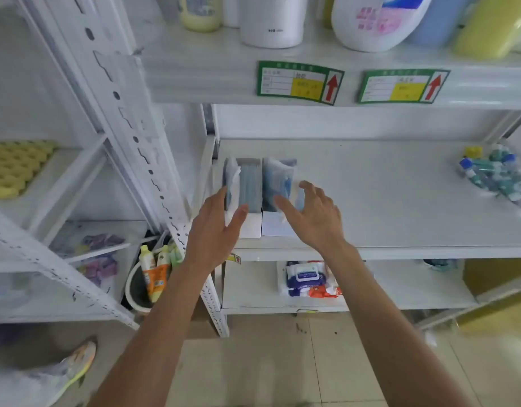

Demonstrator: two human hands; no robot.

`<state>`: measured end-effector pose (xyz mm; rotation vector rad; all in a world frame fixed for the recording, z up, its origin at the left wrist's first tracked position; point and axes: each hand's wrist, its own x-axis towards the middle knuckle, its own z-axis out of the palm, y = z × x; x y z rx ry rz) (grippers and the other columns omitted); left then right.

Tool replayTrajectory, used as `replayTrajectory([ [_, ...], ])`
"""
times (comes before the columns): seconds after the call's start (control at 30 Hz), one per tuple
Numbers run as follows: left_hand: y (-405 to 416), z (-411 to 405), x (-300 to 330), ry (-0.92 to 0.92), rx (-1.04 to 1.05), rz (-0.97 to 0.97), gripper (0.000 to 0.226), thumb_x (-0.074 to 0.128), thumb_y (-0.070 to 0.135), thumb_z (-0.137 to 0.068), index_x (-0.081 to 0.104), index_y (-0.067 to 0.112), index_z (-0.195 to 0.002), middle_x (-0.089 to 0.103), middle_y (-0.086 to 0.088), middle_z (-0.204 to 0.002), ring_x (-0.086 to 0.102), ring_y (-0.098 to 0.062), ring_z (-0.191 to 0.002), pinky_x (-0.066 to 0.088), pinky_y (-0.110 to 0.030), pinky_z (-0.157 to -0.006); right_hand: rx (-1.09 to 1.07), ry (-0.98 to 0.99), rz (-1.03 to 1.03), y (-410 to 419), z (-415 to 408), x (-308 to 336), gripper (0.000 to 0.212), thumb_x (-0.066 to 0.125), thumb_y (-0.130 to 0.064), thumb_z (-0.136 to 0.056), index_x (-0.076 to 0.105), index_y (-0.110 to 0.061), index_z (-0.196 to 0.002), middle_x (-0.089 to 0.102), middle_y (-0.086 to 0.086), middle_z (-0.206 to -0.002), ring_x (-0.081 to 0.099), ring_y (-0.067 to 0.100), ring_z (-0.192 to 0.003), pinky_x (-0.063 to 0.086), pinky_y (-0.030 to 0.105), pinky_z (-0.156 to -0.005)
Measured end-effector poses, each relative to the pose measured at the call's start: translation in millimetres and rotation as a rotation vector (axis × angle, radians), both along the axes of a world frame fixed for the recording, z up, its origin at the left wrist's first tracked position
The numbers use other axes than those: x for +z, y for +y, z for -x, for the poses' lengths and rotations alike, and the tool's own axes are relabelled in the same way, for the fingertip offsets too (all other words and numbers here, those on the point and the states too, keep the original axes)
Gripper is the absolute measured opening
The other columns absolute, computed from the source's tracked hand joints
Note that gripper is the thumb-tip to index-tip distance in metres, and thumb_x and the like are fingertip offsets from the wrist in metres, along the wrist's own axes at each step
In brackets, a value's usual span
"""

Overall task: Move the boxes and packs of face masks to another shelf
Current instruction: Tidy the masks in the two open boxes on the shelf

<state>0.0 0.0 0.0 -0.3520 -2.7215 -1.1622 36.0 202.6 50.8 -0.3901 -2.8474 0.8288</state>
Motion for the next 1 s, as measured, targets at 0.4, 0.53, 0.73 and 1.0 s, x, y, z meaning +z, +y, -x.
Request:
replayTrajectory([
  [0.4,25.6,51.5,-5.6,0.009,0.113,0.050,0.068,0.038,0.073,-0.093,0.030,0.037,-0.150,0.055,0.002,-0.144,0.054,-0.024,-0.130,0.046,-0.042,-0.099,0.073,0.079,0.320,26.8,80.3,12.4,0.060,0.066,-0.028,-0.082,0.046,-0.024,-0.138,0.060,0.001,-0.131,0.052,0.019,-0.100,0.046,0.034,-0.083],
  [0.53,30.2,57.1,-6.4,0.093,0.204,0.032,0.057,0.048,0.065,-0.093,0.047,0.032,-0.140,0.066,0.003,-0.130,0.065,-0.022,-0.114,0.052,-0.036,-0.091,0.156,-0.041,0.289,29.4,104.0,18.1,0.058,0.066,-0.033,-0.084,0.050,-0.021,-0.138,0.056,0.003,-0.134,0.055,0.011,-0.090,0.044,0.026,-0.072],
  [0.73,31.6,63.3,-7.2,0.224,0.205,0.089,0.030,0.064,0.039,-0.091,0.060,0.022,-0.115,0.073,-0.002,-0.098,0.066,-0.026,-0.083,0.057,-0.038,-0.081,0.151,-0.126,0.295,12.2,107.0,12.6,0.063,0.064,-0.026,-0.081,0.049,-0.021,-0.143,0.048,-0.004,-0.101,0.058,0.013,-0.079,0.049,0.028,-0.069],
  [1.0,25.8,68.3,-10.9,0.213,0.212,0.074,0.015,0.060,0.029,-0.093,0.066,0.020,-0.103,0.063,0.008,-0.080,0.043,-0.007,-0.073,0.054,-0.056,-0.091,0.017,0.058,0.352,51.8,100.4,38.6,0.041,0.058,-0.018,-0.079,0.072,-0.030,-0.116,0.071,0.003,-0.104,0.066,0.021,-0.085,0.049,0.017,-0.062],
])
